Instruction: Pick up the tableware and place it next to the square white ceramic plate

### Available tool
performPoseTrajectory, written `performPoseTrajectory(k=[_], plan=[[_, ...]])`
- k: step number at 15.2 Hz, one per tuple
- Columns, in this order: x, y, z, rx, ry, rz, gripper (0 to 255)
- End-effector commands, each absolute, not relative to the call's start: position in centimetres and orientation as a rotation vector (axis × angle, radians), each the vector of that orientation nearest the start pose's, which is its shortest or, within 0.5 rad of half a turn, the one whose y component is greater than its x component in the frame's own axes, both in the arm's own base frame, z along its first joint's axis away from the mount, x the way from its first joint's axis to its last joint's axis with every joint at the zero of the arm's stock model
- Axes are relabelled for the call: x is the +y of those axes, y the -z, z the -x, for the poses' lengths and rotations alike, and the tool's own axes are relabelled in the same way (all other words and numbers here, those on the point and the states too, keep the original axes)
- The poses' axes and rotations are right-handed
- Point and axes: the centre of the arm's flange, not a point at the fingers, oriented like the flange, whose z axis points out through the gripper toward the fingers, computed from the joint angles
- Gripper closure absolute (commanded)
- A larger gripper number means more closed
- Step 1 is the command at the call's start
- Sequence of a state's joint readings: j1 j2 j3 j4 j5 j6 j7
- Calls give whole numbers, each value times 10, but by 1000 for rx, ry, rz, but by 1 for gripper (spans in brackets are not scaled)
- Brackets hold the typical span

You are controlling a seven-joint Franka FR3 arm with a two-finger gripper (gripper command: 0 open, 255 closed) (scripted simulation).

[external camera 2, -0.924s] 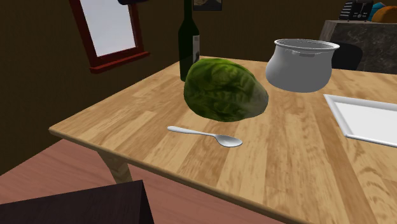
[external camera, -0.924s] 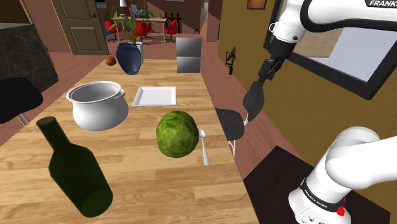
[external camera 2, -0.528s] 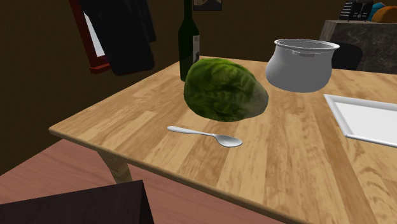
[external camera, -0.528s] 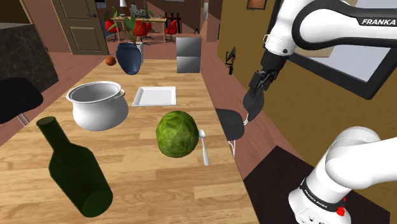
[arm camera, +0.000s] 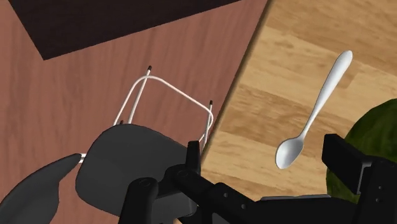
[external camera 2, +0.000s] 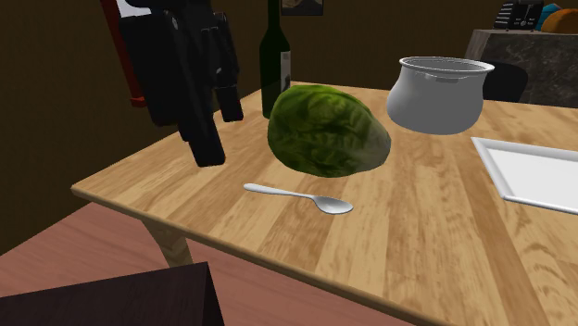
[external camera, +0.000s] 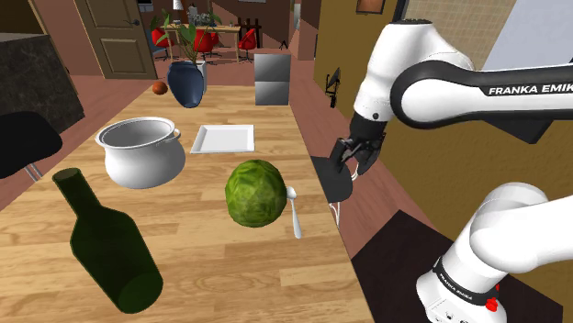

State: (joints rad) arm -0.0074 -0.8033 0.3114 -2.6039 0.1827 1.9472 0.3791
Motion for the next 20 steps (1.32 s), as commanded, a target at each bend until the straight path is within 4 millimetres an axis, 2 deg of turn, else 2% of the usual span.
performPoseTrajectory(k=[1,7,14,20], plan=[[138,-482,-315,414,209,3117,0],[198,-429,-329,647,192,3085,0],[265,-368,-357,913,170,3026,0],[263,-337,-360,913,170,3026,0]])
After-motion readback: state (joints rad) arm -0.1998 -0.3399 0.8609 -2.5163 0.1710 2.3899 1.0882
